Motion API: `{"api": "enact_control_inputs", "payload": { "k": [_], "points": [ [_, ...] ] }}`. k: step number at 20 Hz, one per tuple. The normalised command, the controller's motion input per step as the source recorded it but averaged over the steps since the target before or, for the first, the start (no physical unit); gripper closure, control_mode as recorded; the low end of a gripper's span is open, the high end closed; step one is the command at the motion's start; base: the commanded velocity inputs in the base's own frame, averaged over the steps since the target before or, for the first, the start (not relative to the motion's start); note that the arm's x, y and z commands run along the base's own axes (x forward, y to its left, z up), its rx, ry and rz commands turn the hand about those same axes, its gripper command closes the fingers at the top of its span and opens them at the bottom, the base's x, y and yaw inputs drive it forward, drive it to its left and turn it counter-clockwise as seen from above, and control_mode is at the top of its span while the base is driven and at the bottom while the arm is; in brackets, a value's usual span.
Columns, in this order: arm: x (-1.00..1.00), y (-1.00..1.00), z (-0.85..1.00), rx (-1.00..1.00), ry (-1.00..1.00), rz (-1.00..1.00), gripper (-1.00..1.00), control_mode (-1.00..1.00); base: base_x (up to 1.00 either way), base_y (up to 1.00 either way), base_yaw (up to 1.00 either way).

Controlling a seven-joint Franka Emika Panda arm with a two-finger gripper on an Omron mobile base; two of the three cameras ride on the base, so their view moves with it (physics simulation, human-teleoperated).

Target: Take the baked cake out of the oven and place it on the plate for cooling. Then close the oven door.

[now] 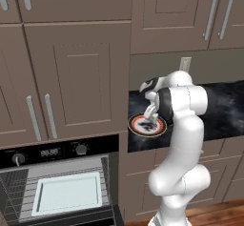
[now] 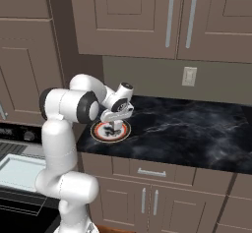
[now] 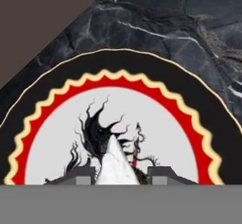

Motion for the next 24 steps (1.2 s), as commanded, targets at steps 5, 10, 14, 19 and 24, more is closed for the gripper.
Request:
{"api": "enact_control_inputs", "payload": {
  "k": [5, 10, 14, 19, 24],
  "points": [
    [0.10, 0.07, -0.13, 0.02, 0.00, 0.00, 1.00, -1.00, 0.00, 0.00, 0.00],
    [0.04, 0.08, -0.14, 0.02, 0.00, 0.00, 1.00, -1.00, 0.00, 0.00, 0.00],
    [0.03, 0.10, -0.14, 0.01, 0.00, 0.00, 1.00, -1.00, 0.00, 0.00, 0.00],
    [0.02, 0.06, -0.15, 0.00, 0.00, 0.00, 1.00, -1.00, 0.00, 0.00, 0.00],
    [0.02, 0.03, -0.12, 0.00, 0.00, 0.00, 1.00, -1.00, 0.00, 0.00, 0.00]
  ]
}}
